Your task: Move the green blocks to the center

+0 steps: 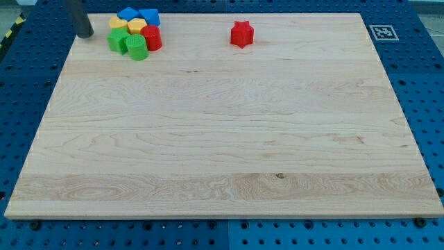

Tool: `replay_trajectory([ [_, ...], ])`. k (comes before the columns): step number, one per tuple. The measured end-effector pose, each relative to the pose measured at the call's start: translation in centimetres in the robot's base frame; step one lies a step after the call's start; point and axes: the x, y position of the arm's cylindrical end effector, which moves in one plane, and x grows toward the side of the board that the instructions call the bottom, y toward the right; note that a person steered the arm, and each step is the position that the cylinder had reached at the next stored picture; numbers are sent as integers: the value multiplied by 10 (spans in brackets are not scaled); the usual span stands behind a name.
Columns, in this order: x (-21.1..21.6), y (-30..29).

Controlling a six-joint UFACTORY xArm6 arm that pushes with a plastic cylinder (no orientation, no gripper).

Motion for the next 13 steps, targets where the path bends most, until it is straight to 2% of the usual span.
replay_trajectory([
  [2, 34, 45],
  [3, 33, 3],
  [4, 10, -17],
  [5, -9, -3],
  [6, -9, 30],
  [7, 10, 85],
  [8, 53, 135],
  [9, 87, 154],
  [10, 96, 183],
  [12, 103, 134],
  [13, 120, 180],
])
